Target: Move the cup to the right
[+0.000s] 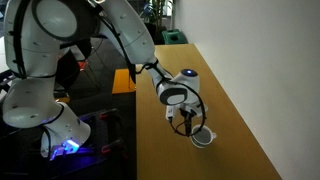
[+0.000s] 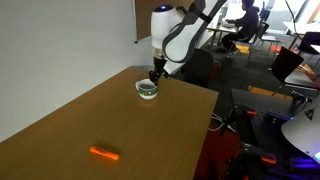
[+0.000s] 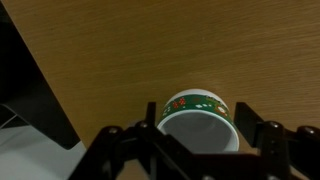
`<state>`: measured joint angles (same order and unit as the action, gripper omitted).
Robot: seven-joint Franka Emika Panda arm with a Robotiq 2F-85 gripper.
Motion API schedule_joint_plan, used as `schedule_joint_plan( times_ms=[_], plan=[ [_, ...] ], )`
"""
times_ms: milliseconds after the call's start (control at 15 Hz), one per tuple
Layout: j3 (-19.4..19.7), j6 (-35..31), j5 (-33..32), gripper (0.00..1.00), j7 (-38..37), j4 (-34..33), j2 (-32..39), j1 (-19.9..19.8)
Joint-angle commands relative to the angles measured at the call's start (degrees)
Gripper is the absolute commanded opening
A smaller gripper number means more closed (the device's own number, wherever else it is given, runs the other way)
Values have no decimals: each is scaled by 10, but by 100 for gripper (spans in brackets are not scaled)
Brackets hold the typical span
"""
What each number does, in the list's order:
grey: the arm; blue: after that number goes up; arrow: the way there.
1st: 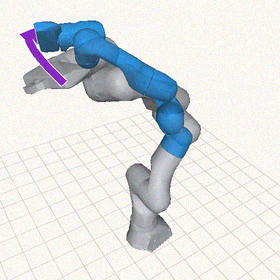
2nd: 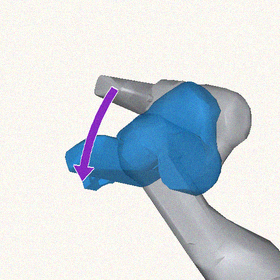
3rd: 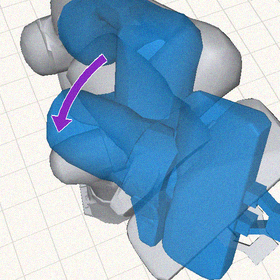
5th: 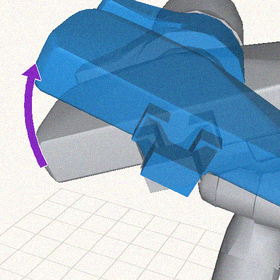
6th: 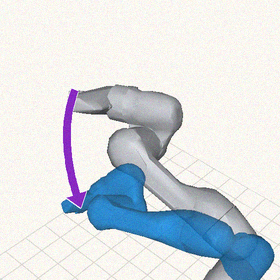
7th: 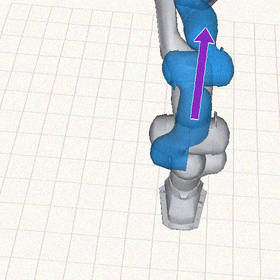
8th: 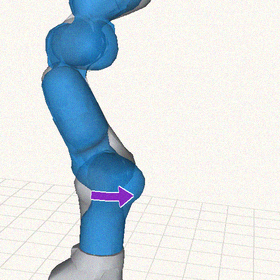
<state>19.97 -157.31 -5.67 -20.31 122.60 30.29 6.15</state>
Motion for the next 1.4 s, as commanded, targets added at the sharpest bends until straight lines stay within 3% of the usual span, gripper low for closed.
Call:
schedule_joint_plan(
  times_ms=[0,400,1000,1333],
  plan=[
    [26,-10,-61,100,-48,54,-54,56],
    [-6,-2,-105,100,-54,67,-85,78],
    [-128,17,-37,100,60,70,-98,15],
    [-151,20,-29,100,94,71,-97,0]
  ],
)
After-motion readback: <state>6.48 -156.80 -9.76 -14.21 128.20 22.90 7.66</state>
